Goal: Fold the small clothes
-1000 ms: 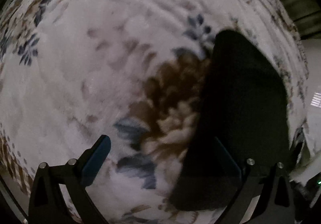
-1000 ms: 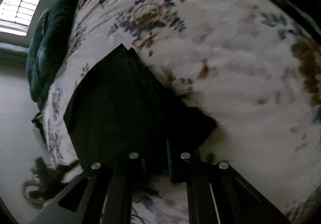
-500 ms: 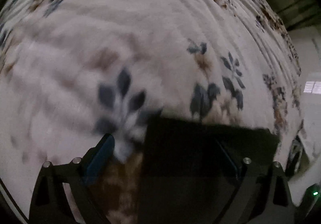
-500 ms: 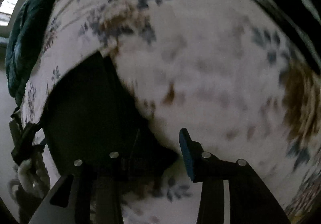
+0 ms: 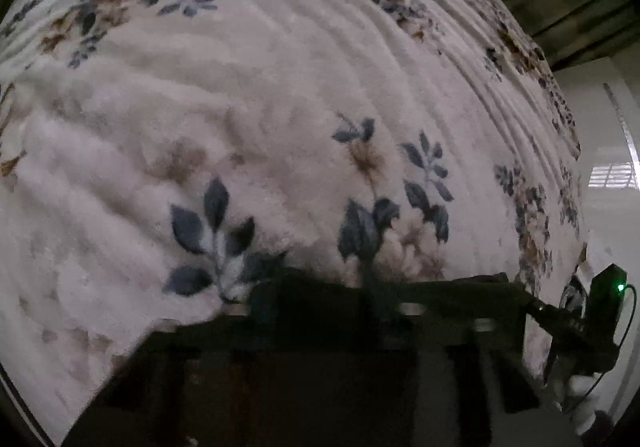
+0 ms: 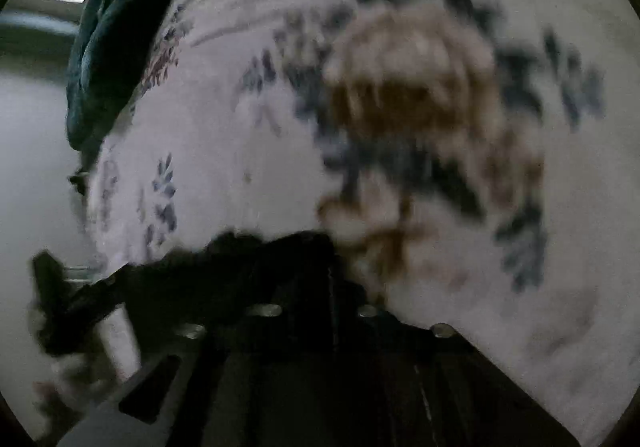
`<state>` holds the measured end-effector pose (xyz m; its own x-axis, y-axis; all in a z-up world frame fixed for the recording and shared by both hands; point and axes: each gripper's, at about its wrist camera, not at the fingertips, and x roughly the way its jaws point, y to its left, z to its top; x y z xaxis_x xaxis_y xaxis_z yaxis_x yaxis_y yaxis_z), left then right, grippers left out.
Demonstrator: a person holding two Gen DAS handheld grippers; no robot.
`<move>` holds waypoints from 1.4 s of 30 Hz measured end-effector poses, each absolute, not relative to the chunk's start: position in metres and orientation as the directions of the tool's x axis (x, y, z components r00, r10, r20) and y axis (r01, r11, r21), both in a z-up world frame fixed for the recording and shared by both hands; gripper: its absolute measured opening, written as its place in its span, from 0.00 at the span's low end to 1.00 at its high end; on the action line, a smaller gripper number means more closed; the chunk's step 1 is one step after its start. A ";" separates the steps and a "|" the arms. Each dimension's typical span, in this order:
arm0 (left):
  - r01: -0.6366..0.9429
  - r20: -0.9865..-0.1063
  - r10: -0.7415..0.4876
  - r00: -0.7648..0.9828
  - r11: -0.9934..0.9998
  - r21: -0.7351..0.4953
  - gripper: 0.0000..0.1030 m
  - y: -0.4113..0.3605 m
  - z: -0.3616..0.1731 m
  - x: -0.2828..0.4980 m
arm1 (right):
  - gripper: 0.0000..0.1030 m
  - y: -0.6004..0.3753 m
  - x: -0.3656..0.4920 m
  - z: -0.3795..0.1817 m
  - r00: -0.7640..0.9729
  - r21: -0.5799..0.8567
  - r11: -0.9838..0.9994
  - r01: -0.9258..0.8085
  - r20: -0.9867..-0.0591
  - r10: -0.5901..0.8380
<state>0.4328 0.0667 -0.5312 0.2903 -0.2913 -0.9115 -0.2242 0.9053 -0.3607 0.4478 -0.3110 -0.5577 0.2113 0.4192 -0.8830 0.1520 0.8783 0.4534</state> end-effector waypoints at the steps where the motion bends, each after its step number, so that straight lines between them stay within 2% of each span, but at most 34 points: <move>1: -0.232 -0.911 -0.292 0.291 0.902 -0.364 0.19 0.068 -0.532 0.435 | 0.07 -0.312 0.446 -0.553 0.230 0.448 0.880 0.155 -0.883 0.409; 4: -0.250 -0.916 -0.287 0.281 0.899 -0.359 0.18 0.075 -0.542 0.442 | 0.06 -0.317 0.448 -0.546 0.269 0.428 0.886 0.179 -0.887 0.374; 6: -0.271 -0.904 -0.336 0.264 0.874 -0.403 0.18 0.080 -0.546 0.444 | 0.07 -0.310 0.451 -0.558 0.208 0.384 0.909 0.165 -0.914 0.348; 7: -0.274 -0.897 -0.359 0.258 0.863 -0.424 0.23 0.084 -0.543 0.444 | 0.08 -0.304 0.451 -0.562 0.176 0.358 0.923 0.142 -0.927 0.332; 8: -0.270 -0.889 -0.375 0.262 0.856 -0.440 0.29 0.088 -0.537 0.441 | 0.15 -0.304 0.451 -0.564 0.150 0.349 0.928 0.134 -0.932 0.329; 10: -0.259 -0.862 -0.424 0.278 0.831 -0.492 0.34 0.097 -0.527 0.431 | 0.29 -0.311 0.452 -0.567 0.079 0.395 0.905 0.158 -0.918 0.388; 11: -0.259 -0.849 -0.446 0.283 0.817 -0.516 0.52 0.102 -0.525 0.425 | 0.45 -0.317 0.451 -0.568 0.055 0.437 0.880 0.183 -0.899 0.435; 12: -0.263 -0.837 -0.471 0.280 0.801 -0.538 0.61 0.107 -0.523 0.415 | 0.61 -0.327 0.447 -0.568 0.039 0.499 0.842 0.206 -0.863 0.503; 13: -0.257 -0.820 -0.499 0.279 0.784 -0.565 0.67 0.110 -0.522 0.404 | 0.66 -0.336 0.442 -0.570 0.023 0.565 0.796 0.218 -0.818 0.575; 14: -0.255 -0.812 -0.519 0.268 0.774 -0.579 0.70 0.112 -0.525 0.394 | 0.72 -0.342 0.435 -0.574 -0.008 0.607 0.762 0.224 -0.781 0.625; 18: -0.267 -0.783 -0.602 0.158 0.737 -0.620 0.70 0.101 -0.555 0.352 | 0.72 -0.342 0.404 -0.608 -0.184 0.661 0.717 0.220 -0.694 0.696; 20: -0.244 -0.736 -0.666 0.119 0.699 -0.672 0.70 0.082 -0.568 0.341 | 0.73 -0.330 0.397 -0.613 -0.215 0.696 0.687 0.207 -0.653 0.726; 27: -0.210 -0.745 -0.645 0.171 0.715 -0.667 0.72 0.046 -0.565 0.363 | 0.76 -0.273 0.404 -0.627 -0.261 0.783 0.594 0.186 -0.544 0.798; 28: -0.202 -0.743 -0.643 0.187 0.715 -0.669 0.60 0.044 -0.560 0.367 | 0.76 -0.268 0.405 -0.628 -0.252 0.793 0.579 0.189 -0.530 0.809; 29: -0.183 -0.756 -0.626 0.191 0.734 -0.654 0.33 0.041 -0.555 0.370 | 0.76 -0.266 0.405 -0.627 -0.243 0.798 0.572 0.187 -0.527 0.814; 30: -0.170 -0.756 -0.626 0.189 0.738 -0.653 0.30 0.040 -0.552 0.372 | 0.68 -0.265 0.404 -0.625 -0.226 0.805 0.564 0.183 -0.524 0.821; 31: -0.159 -0.761 -0.620 0.191 0.746 -0.647 0.29 0.039 -0.547 0.375 | 0.56 -0.263 0.401 -0.621 -0.206 0.805 0.567 0.173 -0.533 0.820; 32: -0.149 -0.760 -0.622 0.188 0.747 -0.648 0.28 0.037 -0.542 0.378 | 0.35 -0.263 0.398 -0.617 -0.191 0.788 0.595 0.155 -0.567 0.801; 36: -0.104 -0.753 -0.635 0.169 0.749 -0.655 0.27 0.032 -0.521 0.390 | 0.29 -0.272 0.389 -0.591 -0.102 0.773 0.618 0.143 -0.609 0.786; 42: -0.017 -0.750 -0.635 0.185 0.761 -0.648 0.26 0.028 -0.487 0.449 | 0.28 -0.286 0.413 -0.538 0.007 0.787 0.603 0.132 -0.609 0.793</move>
<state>0.4490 0.0282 -0.4871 0.1850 -0.6350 -0.7500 -0.0168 0.7610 -0.6485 0.4132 -0.2856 -0.5385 0.0068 0.7933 -0.6088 0.1317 0.6028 0.7869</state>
